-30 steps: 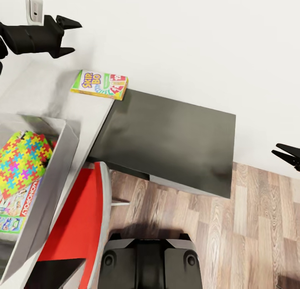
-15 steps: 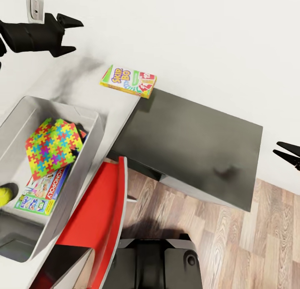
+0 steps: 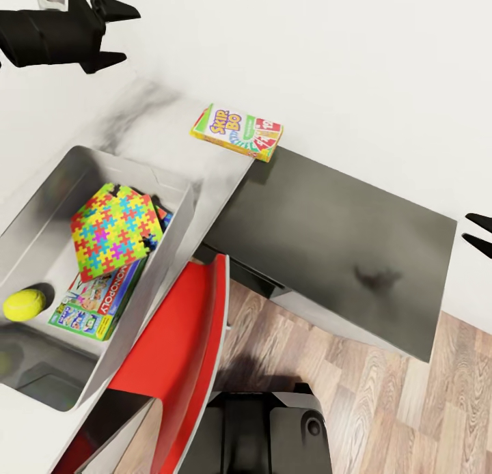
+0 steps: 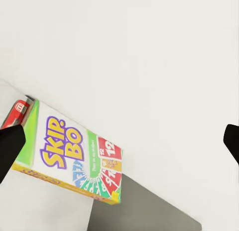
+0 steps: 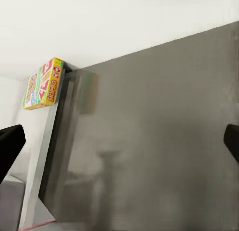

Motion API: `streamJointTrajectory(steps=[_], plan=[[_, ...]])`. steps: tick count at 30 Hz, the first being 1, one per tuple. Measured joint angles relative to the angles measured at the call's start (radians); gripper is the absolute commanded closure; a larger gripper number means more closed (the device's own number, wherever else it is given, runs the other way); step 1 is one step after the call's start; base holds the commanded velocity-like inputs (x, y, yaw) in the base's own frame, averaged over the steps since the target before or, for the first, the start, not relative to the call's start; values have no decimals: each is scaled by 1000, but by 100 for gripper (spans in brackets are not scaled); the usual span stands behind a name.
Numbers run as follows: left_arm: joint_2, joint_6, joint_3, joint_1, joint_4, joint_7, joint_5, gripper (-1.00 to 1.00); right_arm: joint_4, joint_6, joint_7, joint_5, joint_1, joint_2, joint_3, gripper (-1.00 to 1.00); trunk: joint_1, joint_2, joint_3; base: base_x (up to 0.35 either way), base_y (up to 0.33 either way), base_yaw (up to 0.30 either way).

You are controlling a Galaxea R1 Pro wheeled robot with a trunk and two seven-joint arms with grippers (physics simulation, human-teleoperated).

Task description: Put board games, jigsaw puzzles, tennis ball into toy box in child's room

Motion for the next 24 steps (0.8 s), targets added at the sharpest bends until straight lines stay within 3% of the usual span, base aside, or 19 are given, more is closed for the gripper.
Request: streamJointTrajectory(steps=[6,9,11,14,16,17,19,20,21,22,24], plan=[[-2,-1,-2,0,-74,45,4,-100,4,-59,-74,-24,-8,0,1,-100,0,0,0,0,0,37],[-2,-2,-2,0,-140,100,22,-100,14,-83,-130,-32,-13,-1,1,-100,0,0,0,0,0,19],[-2,-4,-1,0,-219,175,56,-100,24,-99,-198,-38,-17,-1,1,-100,0,0,0,0,0,13],[-3,-5,-1,0,-262,226,78,-100,27,-107,-232,-42,-19,0,1,-100,0,0,0,0,0,10],[-2,-10,-1,0,-332,347,135,-100,32,-122,-280,-46,-21,1,1,-100,0,0,0,0,0,7],[-2,-10,-1,0,-333,349,135,-100,32,-123,-281,-46,-21,1,1,-100,0,0,0,0,0,5],[-2,-26,-1,0,-391,487,213,-100,36,-135,-309,-47,-22,5,1,-100,0,0,0,0,0,4],[-2,-27,-1,0,-392,489,214,-100,36,-136,-309,-47,-23,5,1,-100,0,0,0,0,0,3],[-2,-41,-1,0,-419,556,259,-100,37,-139,-318,-52,-23,7,1,-100,0,0,0,0,0,3],[-2,-42,-1,0,-420,558,260,-100,37,-139,-319,-52,-23,8,1,-100,0,0,0,0,0,3],[-2,-86,-1,0,-470,679,359,-100,38,-143,-327,-79,-24,11,2,-100,0,0,0,0,0,2]])
